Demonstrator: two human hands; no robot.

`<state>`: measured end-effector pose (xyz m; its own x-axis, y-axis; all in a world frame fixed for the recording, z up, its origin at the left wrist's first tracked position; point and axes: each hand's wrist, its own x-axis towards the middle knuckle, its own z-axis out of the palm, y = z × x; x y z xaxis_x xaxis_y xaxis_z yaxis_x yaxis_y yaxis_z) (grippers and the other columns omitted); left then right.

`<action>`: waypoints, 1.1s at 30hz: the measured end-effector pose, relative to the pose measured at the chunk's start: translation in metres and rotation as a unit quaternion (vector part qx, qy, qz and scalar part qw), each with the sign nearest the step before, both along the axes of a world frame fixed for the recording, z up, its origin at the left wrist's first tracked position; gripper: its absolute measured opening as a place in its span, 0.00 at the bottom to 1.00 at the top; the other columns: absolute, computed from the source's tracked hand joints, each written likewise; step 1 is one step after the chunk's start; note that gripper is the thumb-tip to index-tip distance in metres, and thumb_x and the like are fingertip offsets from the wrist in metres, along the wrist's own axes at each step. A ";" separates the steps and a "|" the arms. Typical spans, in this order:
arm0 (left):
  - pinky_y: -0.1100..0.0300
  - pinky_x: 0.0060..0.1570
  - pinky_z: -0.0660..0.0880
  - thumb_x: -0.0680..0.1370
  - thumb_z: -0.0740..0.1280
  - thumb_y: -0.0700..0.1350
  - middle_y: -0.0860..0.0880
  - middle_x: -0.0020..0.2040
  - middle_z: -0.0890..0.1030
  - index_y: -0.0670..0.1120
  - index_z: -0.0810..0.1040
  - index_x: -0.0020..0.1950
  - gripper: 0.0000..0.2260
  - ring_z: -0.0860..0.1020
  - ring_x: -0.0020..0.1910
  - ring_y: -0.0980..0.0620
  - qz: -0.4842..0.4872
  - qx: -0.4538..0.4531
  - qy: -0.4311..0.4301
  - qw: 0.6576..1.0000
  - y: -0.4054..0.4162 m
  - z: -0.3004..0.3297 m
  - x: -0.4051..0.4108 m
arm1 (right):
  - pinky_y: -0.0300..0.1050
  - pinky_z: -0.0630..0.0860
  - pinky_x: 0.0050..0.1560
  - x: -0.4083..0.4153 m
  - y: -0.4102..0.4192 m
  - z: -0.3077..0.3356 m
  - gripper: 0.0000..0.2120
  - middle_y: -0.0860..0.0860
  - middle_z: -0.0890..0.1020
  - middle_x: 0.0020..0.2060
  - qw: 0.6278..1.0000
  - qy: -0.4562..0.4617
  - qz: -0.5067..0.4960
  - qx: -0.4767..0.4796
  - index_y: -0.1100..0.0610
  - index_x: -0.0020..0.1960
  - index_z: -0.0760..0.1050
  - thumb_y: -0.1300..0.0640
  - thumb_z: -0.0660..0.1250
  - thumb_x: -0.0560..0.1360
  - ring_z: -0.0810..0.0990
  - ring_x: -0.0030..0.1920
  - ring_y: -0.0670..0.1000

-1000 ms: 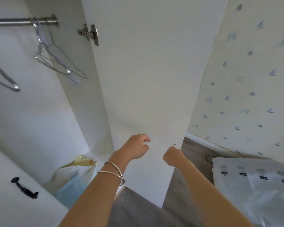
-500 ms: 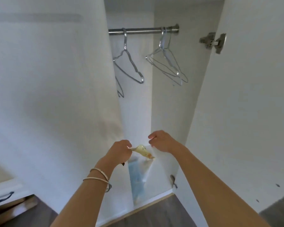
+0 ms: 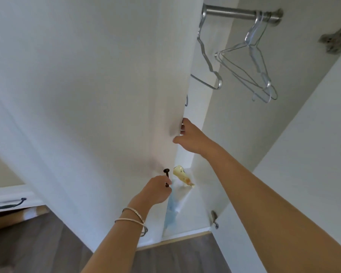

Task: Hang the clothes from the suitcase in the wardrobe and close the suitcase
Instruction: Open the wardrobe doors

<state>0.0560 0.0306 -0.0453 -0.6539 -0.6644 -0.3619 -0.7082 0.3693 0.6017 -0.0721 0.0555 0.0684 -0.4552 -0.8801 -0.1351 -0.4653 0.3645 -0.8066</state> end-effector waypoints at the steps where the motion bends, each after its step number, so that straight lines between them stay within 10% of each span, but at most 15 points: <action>1: 0.60 0.62 0.68 0.77 0.57 0.40 0.45 0.68 0.70 0.45 0.72 0.65 0.17 0.71 0.65 0.47 -0.008 0.003 -0.005 1.000 0.001 -0.002 -0.001 | 0.44 0.73 0.55 0.002 -0.002 0.000 0.26 0.53 0.74 0.60 1.000 0.003 -0.005 -0.003 0.56 0.70 0.60 0.64 0.63 0.74 0.74 0.62 0.55; 8: 0.57 0.62 0.69 0.77 0.57 0.38 0.45 0.54 0.77 0.41 0.77 0.53 0.10 0.74 0.59 0.45 -0.027 -0.003 -0.040 0.999 0.005 -0.008 -0.004 | 0.42 0.69 0.48 0.010 0.008 -0.007 0.16 0.55 0.75 0.55 0.997 0.078 -0.016 -0.007 0.61 0.63 0.64 0.62 0.60 0.76 0.76 0.56 0.56; 22: 0.64 0.53 0.69 0.73 0.65 0.40 0.49 0.67 0.74 0.41 0.72 0.63 0.18 0.74 0.62 0.47 -0.013 -0.050 -0.072 0.996 0.058 -0.013 0.030 | 0.47 0.76 0.56 0.023 0.072 0.001 0.21 0.51 0.82 0.50 0.992 0.112 0.063 0.005 0.56 0.57 0.75 0.53 0.75 0.67 0.81 0.50 0.53; 29: 0.62 0.44 0.69 0.72 0.65 0.39 0.45 0.51 0.76 0.39 0.71 0.56 0.13 0.72 0.46 0.48 0.036 -0.051 -0.072 0.995 0.100 -0.005 0.072 | 0.45 0.77 0.49 0.055 0.113 0.006 0.23 0.56 0.83 0.47 0.988 0.096 0.119 0.021 0.63 0.51 0.77 0.53 0.79 0.62 0.81 0.49 0.54; 33: 0.60 0.56 0.71 0.74 0.63 0.40 0.43 0.62 0.76 0.40 0.72 0.62 0.17 0.75 0.60 0.44 0.032 -0.076 -0.110 0.991 0.117 -0.006 0.103 | 0.47 0.78 0.51 0.085 0.135 0.009 0.26 0.57 0.83 0.47 0.985 0.097 0.138 0.041 0.65 0.52 0.77 0.52 0.80 0.61 0.82 0.49 0.55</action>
